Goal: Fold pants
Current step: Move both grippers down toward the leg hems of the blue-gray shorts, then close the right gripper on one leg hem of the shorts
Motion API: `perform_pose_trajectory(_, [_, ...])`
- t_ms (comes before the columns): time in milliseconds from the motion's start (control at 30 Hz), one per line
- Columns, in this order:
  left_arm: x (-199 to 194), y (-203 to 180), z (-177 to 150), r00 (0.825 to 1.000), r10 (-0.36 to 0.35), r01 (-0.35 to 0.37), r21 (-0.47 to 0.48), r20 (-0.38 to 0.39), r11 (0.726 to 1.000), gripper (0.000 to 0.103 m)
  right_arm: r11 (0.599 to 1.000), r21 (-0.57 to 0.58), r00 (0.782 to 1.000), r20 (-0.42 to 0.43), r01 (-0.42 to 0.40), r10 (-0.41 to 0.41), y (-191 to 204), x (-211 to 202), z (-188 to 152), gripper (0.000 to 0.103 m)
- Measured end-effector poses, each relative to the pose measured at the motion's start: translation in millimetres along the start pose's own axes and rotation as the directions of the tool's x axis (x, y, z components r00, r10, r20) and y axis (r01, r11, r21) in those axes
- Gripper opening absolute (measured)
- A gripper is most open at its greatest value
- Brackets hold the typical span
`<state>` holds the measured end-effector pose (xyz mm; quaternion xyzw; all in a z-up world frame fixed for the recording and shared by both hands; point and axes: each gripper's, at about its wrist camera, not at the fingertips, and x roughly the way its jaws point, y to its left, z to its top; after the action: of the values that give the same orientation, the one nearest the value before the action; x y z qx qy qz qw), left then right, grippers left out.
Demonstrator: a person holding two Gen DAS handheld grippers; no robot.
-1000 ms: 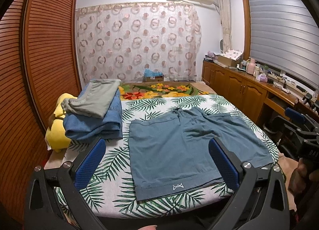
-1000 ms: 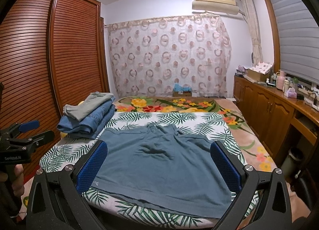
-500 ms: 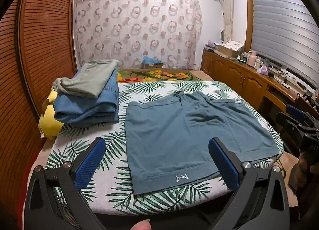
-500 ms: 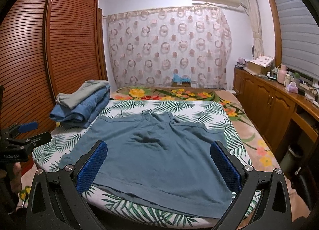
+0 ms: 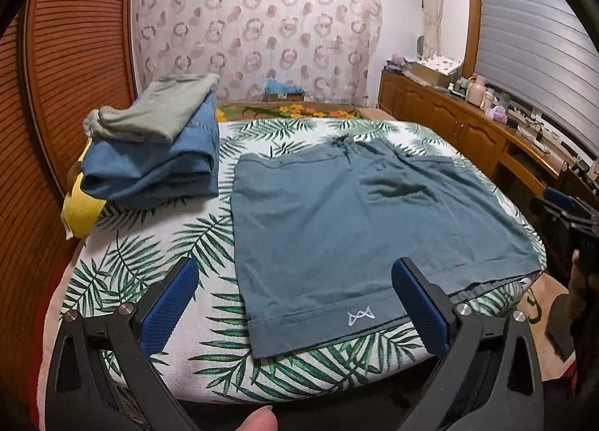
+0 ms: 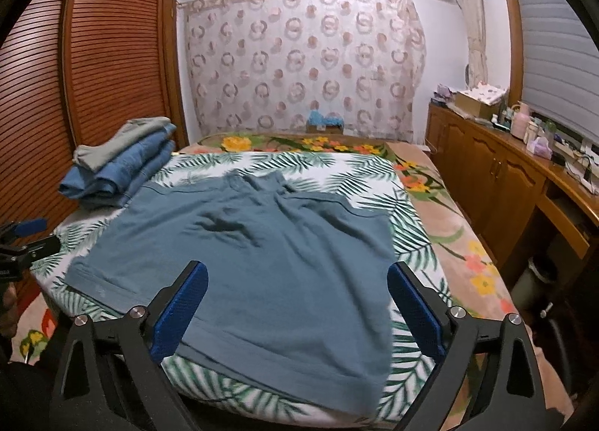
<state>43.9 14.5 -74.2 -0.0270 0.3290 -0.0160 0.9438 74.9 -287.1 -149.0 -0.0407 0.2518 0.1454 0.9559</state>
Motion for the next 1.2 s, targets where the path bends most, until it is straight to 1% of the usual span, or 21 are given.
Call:
perform_pose_trajectory(200, [16.9,6.7,-10.1,0.999,-0.001,0.000,-0.008,-0.054,1.000,0.103,1.000,0.012,0.999,-0.050,-0.004,0.005,-4.7,16.4,5.0,0.084])
perform_pose_trajectory(333, [27.7,12.2,-15.3,0.996,0.001,-0.002,-0.017,-0.091,1.000,0.103,0.999,0.047,0.992,-0.125,-0.022,0.027,-13.9,39.3,14.2,0.068])
perform_pose_trajectory(367, [29.7,13.1,-16.1,0.995,0.002,-0.004,-0.018,-0.099,1.000,0.103,0.998,0.058,0.989,-0.141,-0.025,0.033,-16.2,43.5,15.4,0.066])
perform_pose_trajectory(433, [36.2,15.5,-18.7,0.993,0.003,-0.005,-0.021,-0.122,1.000,0.103,0.996,0.081,0.985,-0.170,-0.027,0.041,-20.2,52.8,21.1,0.059])
perform_pose_trajectory(567, [46.0,16.8,-21.8,0.988,0.002,-0.005,-0.018,-0.151,1.000,0.103,0.994,0.109,0.977,-0.209,-0.025,0.047,-26.8,61.7,39.8,0.058])
perform_pose_trajectory(667, [51.6,18.5,-23.7,0.986,-0.003,-0.001,-0.025,-0.170,1.000,0.103,0.995,0.103,0.971,-0.235,-0.009,0.033,-31.3,67.7,54.4,0.057])
perform_pose_trajectory(733, [55.3,18.7,-25.9,0.983,-0.006,0.001,-0.028,-0.183,1.000,0.103,0.995,0.104,0.968,-0.251,0.007,0.020,-33.1,73.1,64.4,0.054])
perform_pose_trajectory(767, [55.6,18.2,-27.6,0.984,0.000,-0.004,-0.022,-0.180,1.000,0.103,0.994,0.112,0.967,-0.256,0.010,0.019,-34.5,75.0,67.7,0.053])
perform_pose_trajectory(833, [55.8,18.1,-27.1,0.983,0.002,-0.005,-0.018,-0.181,1.000,0.103,0.991,0.136,0.961,-0.276,0.016,0.022,-35.0,80.6,73.4,0.047])
perform_pose_trajectory(1000, [56.4,19.4,-26.5,0.985,0.000,-0.002,-0.013,-0.172,1.000,0.103,0.988,0.148,0.958,-0.288,0.031,0.014,-34.4,86.4,81.6,0.043])
perform_pose_trajectory(1067, [55.1,19.7,-27.0,0.986,0.002,-0.004,-0.014,-0.168,1.000,0.103,0.990,0.138,0.954,-0.301,0.039,0.004,-32.9,89.1,82.4,0.038])
perform_pose_trajectory(1133, [54.5,19.9,-27.2,0.986,0.001,-0.004,-0.013,-0.164,1.000,0.103,0.991,0.122,0.947,-0.322,0.047,-0.005,-27.8,90.4,82.6,0.030])
perform_pose_trajectory(1200, [54.7,19.3,-27.4,0.987,0.002,-0.004,-0.011,-0.162,1.000,0.103,0.993,0.103,0.948,-0.318,0.064,-0.028,-24.1,85.6,82.8,0.025])
